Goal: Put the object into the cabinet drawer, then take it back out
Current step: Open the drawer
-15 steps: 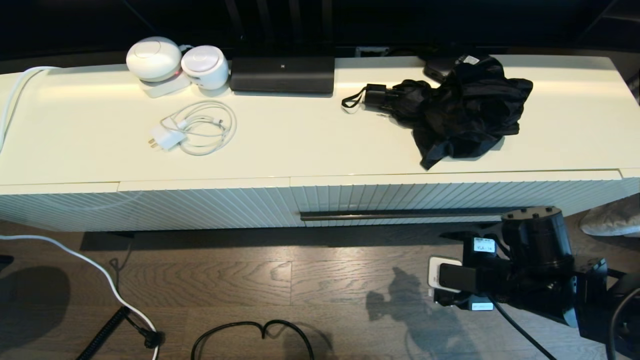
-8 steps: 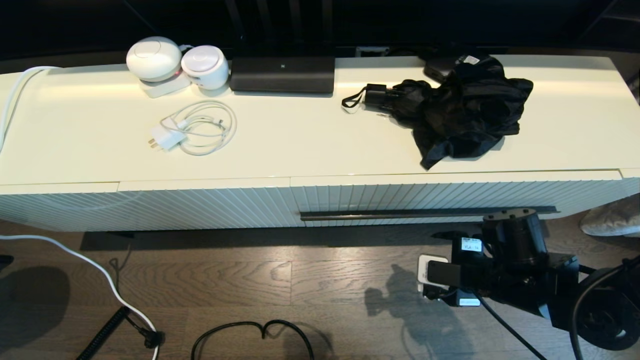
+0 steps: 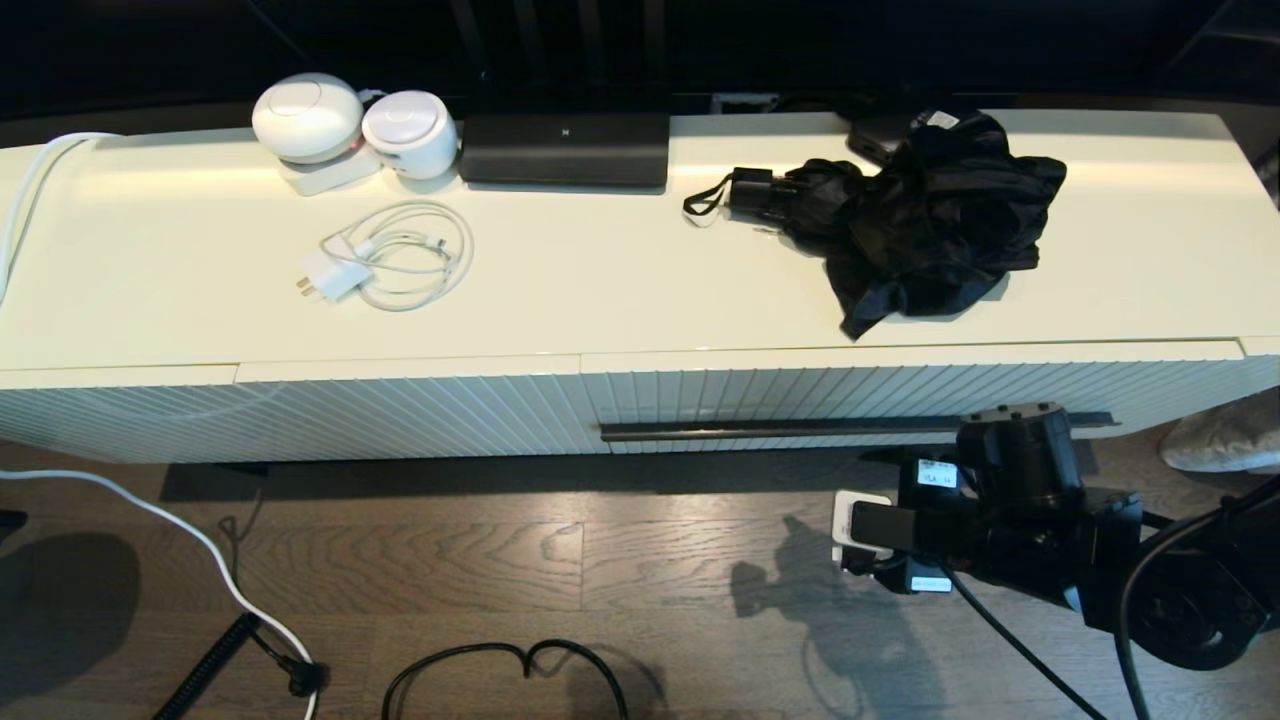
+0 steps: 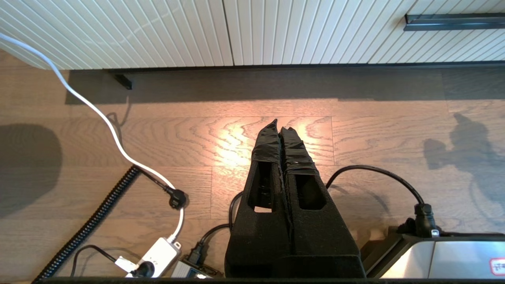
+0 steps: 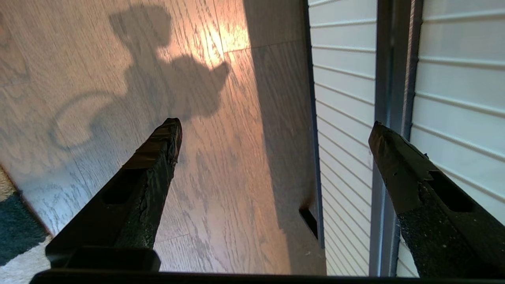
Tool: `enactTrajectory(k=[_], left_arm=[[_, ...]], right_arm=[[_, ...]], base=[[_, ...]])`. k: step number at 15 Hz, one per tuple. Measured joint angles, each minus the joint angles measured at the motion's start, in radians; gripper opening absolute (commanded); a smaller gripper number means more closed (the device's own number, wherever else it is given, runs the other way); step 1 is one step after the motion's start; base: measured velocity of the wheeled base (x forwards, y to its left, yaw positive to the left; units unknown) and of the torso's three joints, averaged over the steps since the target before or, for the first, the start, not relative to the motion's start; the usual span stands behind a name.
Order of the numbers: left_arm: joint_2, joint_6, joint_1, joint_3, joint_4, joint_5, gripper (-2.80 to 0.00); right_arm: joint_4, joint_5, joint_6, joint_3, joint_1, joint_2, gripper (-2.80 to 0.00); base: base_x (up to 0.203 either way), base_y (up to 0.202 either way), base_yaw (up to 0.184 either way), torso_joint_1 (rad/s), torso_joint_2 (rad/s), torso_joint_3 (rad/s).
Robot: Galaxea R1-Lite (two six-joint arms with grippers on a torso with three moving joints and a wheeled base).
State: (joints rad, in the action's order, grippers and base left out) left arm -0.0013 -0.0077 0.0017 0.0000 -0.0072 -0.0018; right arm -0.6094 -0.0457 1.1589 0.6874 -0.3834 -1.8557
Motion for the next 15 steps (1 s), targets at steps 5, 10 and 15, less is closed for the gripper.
enactTrajectory(k=[5, 10, 15], left_arm=[[0.0, -0.001, 0.0, 0.0, 0.0, 0.0, -2.8], [0.0, -0.001, 0.0, 0.0, 0.0, 0.0, -2.8], [0.0, 0.0, 0.0, 0.0, 0.0, 0.0, -2.8]], right_arm=[[-0.002, 0.016, 0.01, 0.005, 0.006, 0.014, 0.0], [-0.029, 0.017, 0.01, 0.029, 0.015, -0.011, 0.0], [-0.064, 0.029, 0.01, 0.031, 0.028, -0.042, 0.0]], base=[[0.0, 0.0, 0.0, 0.0, 0.0, 0.0], [0.0, 0.0, 0.0, 0.0, 0.0, 0.0], [0.0, 0.0, 0.0, 0.0, 0.0, 0.0]])
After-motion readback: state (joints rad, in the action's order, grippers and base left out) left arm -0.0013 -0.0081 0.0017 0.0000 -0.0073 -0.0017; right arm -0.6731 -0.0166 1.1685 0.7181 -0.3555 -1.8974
